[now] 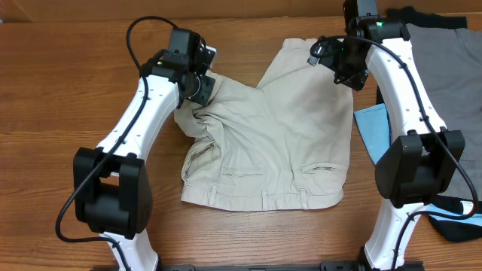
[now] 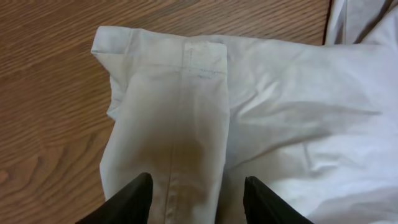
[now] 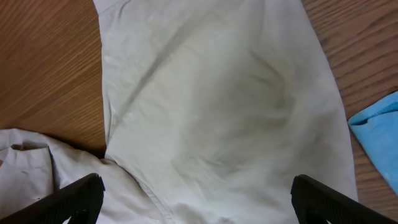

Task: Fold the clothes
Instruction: 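Grasp the shorts' top corners with both grippers and pull them apart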

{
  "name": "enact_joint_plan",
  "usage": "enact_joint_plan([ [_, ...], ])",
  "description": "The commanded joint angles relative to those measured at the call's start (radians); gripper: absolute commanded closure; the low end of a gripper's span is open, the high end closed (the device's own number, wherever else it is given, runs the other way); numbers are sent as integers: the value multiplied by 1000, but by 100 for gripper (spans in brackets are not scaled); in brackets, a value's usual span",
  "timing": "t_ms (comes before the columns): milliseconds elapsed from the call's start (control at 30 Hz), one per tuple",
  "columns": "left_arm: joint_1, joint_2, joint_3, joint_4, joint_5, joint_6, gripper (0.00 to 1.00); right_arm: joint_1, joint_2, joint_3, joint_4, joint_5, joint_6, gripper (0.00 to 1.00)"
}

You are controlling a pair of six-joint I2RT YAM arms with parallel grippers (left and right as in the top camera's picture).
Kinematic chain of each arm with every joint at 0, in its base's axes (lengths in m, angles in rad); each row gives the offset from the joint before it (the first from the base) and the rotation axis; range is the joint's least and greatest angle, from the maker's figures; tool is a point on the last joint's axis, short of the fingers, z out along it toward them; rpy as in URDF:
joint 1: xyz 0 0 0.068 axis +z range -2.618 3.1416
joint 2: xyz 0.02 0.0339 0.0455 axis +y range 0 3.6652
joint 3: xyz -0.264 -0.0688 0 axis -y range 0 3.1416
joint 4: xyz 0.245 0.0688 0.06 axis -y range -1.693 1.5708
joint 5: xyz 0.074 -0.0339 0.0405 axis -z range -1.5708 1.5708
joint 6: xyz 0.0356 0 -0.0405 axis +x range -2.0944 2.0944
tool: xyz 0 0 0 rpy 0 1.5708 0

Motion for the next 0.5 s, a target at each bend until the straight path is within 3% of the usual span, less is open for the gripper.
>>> enact_joint_plan([
  [0, -2, 26, 16, 41, -7, 26, 47, 3, -7, -4, -5, 44, -23, 0],
  [467, -3, 214, 16, 262, -40, 77, 37, -44, -7, -4, -16, 53, -75, 0],
])
